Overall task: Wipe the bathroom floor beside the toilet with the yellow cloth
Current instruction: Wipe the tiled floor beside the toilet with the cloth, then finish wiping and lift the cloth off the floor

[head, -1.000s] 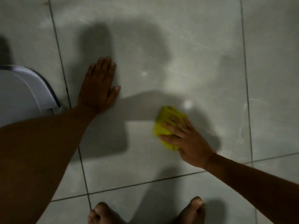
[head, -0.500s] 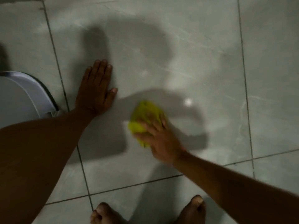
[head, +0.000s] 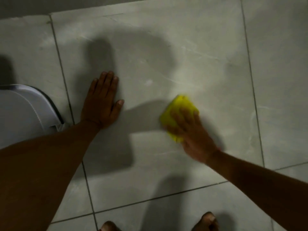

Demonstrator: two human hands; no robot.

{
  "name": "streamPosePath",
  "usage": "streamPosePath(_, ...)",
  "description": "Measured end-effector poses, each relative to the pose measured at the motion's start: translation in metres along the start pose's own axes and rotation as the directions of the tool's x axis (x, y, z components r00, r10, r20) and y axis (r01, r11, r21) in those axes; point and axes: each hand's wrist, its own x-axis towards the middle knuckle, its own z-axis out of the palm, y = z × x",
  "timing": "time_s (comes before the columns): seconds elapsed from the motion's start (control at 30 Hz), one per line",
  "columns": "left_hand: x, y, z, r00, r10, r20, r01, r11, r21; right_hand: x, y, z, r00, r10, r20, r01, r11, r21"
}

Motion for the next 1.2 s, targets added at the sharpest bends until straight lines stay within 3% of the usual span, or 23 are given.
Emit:
streamPosePath(0.03, 0.000, -0.001, 0.000, 1.000, -0.001, -0.002, 0.001, 1.000, 0.005, -0.023, 0.004, 0.001, 0.985, -0.133, 0.113, 0.139, 0.989, -0.050)
streamPosePath(0.07, 0.000, -0.001, 0.000, 1.000, 0.003, -0.002, -0.003, 1.000, 0.007, -0.041, 0.018, -0.002, 0.977, -0.155, 0.147, 0.167, 0.983, -0.071)
streamPosePath(0.1, -0.001, 0.000, 0.000, 1.000, 0.006, -0.003, -0.006, 1.000, 0.007, -0.047, 0.036, -0.009, 0.989, -0.112, 0.100, 0.119, 0.990, -0.076)
streamPosePath(0.17, 0.001, 0.001, 0.000, 1.000, 0.009, -0.006, -0.009, 1.000, -0.003, -0.029, 0.066, -0.023, 0.984, 0.162, -0.070, -0.160, 0.986, 0.042)
streamPosePath(0.2, 0.001, 0.001, 0.000, 1.000, 0.007, -0.005, -0.007, 1.000, -0.007, -0.006, 0.074, -0.029, 0.920, 0.367, -0.136, -0.351, 0.928, 0.126)
streamPosePath(0.27, -0.001, 0.000, 0.001, 1.000, 0.004, 0.001, -0.004, 1.000, -0.010, 0.056, 0.076, -0.039, 0.654, 0.733, -0.184, -0.684, 0.678, 0.270)
streamPosePath(0.3, -0.002, -0.001, 0.001, 1.000, 0.003, 0.002, -0.003, 1.000, -0.009, 0.088, 0.074, -0.044, 0.532, 0.829, -0.172, -0.768, 0.558, 0.314)
streamPosePath(0.33, -0.001, -0.001, 0.001, 1.000, 0.006, 0.009, -0.006, 1.000, -0.008, 0.114, 0.068, -0.049, 0.473, 0.867, -0.155, -0.797, 0.497, 0.342)
streamPosePath(0.37, -0.001, -0.001, 0.001, 1.000, 0.010, 0.017, -0.010, 1.000, -0.004, 0.130, 0.062, -0.051, 0.499, 0.853, -0.153, -0.782, 0.519, 0.345)
streamPosePath(0.4, -0.001, 0.000, 0.000, 1.000, 0.011, 0.027, -0.011, 1.000, 0.002, 0.137, 0.053, -0.050, 0.592, 0.789, -0.164, -0.725, 0.611, 0.317)
streamPosePath(0.47, -0.002, 0.000, -0.002, 0.998, 0.010, 0.054, -0.010, 1.000, 0.009, 0.127, 0.029, -0.044, 0.823, 0.547, -0.153, -0.512, 0.831, 0.215)
streamPosePath(0.53, -0.001, 0.003, -0.008, 0.993, 0.003, 0.116, -0.005, 1.000, 0.012, 0.093, 0.004, -0.032, 0.942, 0.314, -0.117, -0.291, 0.939, 0.184)
streamPosePath(0.6, 0.003, 0.010, -0.020, 0.975, -0.048, 0.217, 0.049, 0.999, 0.000, 0.047, -0.026, -0.017, 0.983, 0.172, -0.066, -0.155, 0.966, 0.205)
streamPosePath(0.67, 0.005, 0.022, -0.035, 0.932, -0.129, 0.340, 0.154, 0.987, -0.045, 0.003, -0.060, -0.006, 0.992, 0.129, 0.007, -0.128, 0.971, 0.204)
streamPosePath(0.73, -0.003, 0.043, -0.053, 0.871, -0.163, 0.464, 0.240, 0.964, -0.113, -0.030, -0.084, -0.005, 0.983, 0.163, 0.088, -0.183, 0.930, 0.318)
streamPosePath(0.8, -0.025, 0.071, -0.070, 0.810, -0.165, 0.563, 0.335, 0.917, -0.214, -0.042, -0.104, -0.024, 0.943, 0.302, 0.142, -0.330, 0.788, 0.519)
streamPosePath(0.87, -0.054, 0.098, -0.090, 0.741, -0.247, 0.625, 0.569, 0.724, -0.389, -0.041, -0.116, -0.057, 0.877, 0.446, 0.180, -0.416, 0.517, 0.748)
streamPosePath(0.93, -0.081, 0.120, -0.116, 0.651, -0.377, 0.659, 0.758, 0.367, -0.539, -0.041, -0.127, -0.099, 0.864, 0.453, 0.217, -0.384, 0.316, 0.868)
streamPosePath(1.0, -0.102, 0.141, -0.149, 0.544, -0.414, 0.730, 0.806, 0.017, -0.592, -0.045, -0.136, -0.144, 0.862, 0.426, 0.275, -0.385, 0.195, 0.902)
streamPosePath(1.03, -0.113, 0.149, -0.172, 0.520, -0.397, 0.756, 0.793, -0.106, -0.601, -0.048, -0.142, -0.167, 0.852, 0.413, 0.321, -0.390, 0.094, 0.916)
streamPosePath(1.1, -0.132, 0.161, -0.223, 0.520, -0.342, 0.783, 0.752, -0.252, -0.609, -0.054, -0.156, -0.214, 0.810, 0.359, 0.464, -0.443, -0.145, 0.885)
streamPosePath(1.2, -0.162, 0.166, -0.296, 0.542, -0.290, 0.789, 0.688, -0.386, -0.615, -0.060, -0.189, -0.272, 0.761, 0.260, 0.595, -0.495, -0.362, 0.790)
